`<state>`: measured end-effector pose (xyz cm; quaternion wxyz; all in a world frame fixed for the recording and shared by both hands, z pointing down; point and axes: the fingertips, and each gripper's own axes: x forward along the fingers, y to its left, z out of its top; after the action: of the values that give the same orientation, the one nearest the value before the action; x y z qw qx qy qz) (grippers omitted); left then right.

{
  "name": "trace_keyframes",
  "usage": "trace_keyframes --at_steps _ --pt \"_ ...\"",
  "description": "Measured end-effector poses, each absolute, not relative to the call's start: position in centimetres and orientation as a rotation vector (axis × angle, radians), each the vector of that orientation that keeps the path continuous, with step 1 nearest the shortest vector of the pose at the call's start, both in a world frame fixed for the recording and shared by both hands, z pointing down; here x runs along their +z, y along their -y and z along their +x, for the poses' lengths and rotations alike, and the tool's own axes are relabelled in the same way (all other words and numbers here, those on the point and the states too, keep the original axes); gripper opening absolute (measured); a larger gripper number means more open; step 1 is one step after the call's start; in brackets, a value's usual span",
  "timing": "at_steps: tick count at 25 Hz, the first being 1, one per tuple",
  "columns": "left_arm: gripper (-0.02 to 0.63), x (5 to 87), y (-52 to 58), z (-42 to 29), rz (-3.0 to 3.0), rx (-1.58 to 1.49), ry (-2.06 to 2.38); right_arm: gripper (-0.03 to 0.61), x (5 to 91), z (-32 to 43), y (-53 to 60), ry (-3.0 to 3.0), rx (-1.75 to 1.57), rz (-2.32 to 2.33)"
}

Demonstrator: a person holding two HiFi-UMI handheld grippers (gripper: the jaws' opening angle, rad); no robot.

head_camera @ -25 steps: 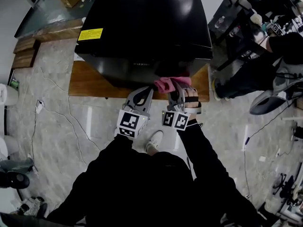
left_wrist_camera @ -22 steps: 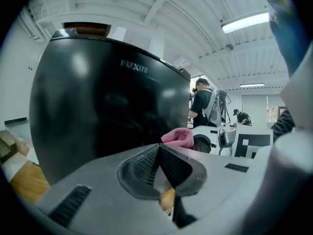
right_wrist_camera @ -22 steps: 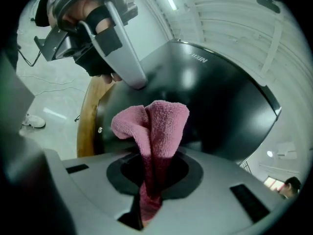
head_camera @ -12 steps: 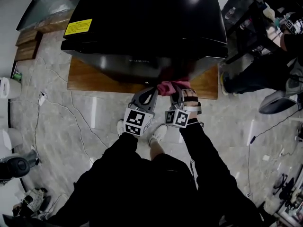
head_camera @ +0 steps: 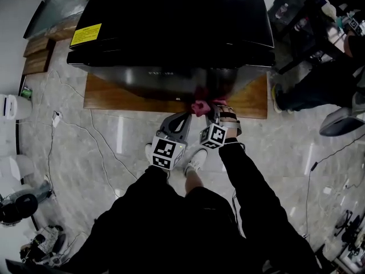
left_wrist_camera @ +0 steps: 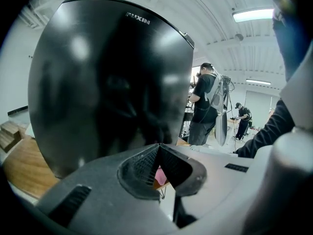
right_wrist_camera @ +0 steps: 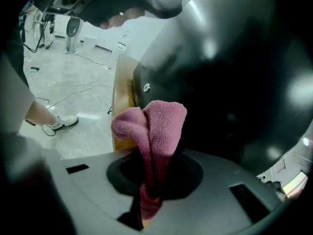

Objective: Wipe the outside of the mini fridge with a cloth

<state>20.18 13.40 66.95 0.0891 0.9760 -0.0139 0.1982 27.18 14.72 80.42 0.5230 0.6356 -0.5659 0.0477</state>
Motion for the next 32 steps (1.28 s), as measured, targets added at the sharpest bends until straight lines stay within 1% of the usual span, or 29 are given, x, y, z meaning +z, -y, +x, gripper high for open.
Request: trace_keyframes --at_steps 5,8,14,18,22,29,32 --pt "0.006 64.8 -14.2 20.5 2.913 0.525 0.003 0.055 78.7 26.7 -15.2 1.422 0.15 1.614" --pt "0.006 61.2 -14.9 20.5 2.937 0.421 -0.045 0.055 73.8 26.2 -16.5 1.503 0.196 1.789" --pt "0.006 53.9 -17.1 19.7 3.004 0.314 -0.15 0.057 63.9 25.6 -21.0 1.622 0.293 2.088" --pt "0.006 50.6 -18.7 20.2 3.004 0.281 -0.253 0.057 59.2 27.1 -23.2 1.624 0.369 2.282" --pt "0.006 48.3 -19.5 21.6 3.009 0.286 -0.357 0.057 54.7 29.6 -24.3 1.553 0.372 2.416" --pt "0.006 45.2 -20.6 22.5 2.967 0.202 -0.556 0.057 49.3 30.7 -24.8 1.472 0.329 2.511" --pt "0.006 44.5 -21.4 23.4 2.953 0.175 -0.615 0.058 47.5 32.2 -25.6 1.444 0.297 2.565"
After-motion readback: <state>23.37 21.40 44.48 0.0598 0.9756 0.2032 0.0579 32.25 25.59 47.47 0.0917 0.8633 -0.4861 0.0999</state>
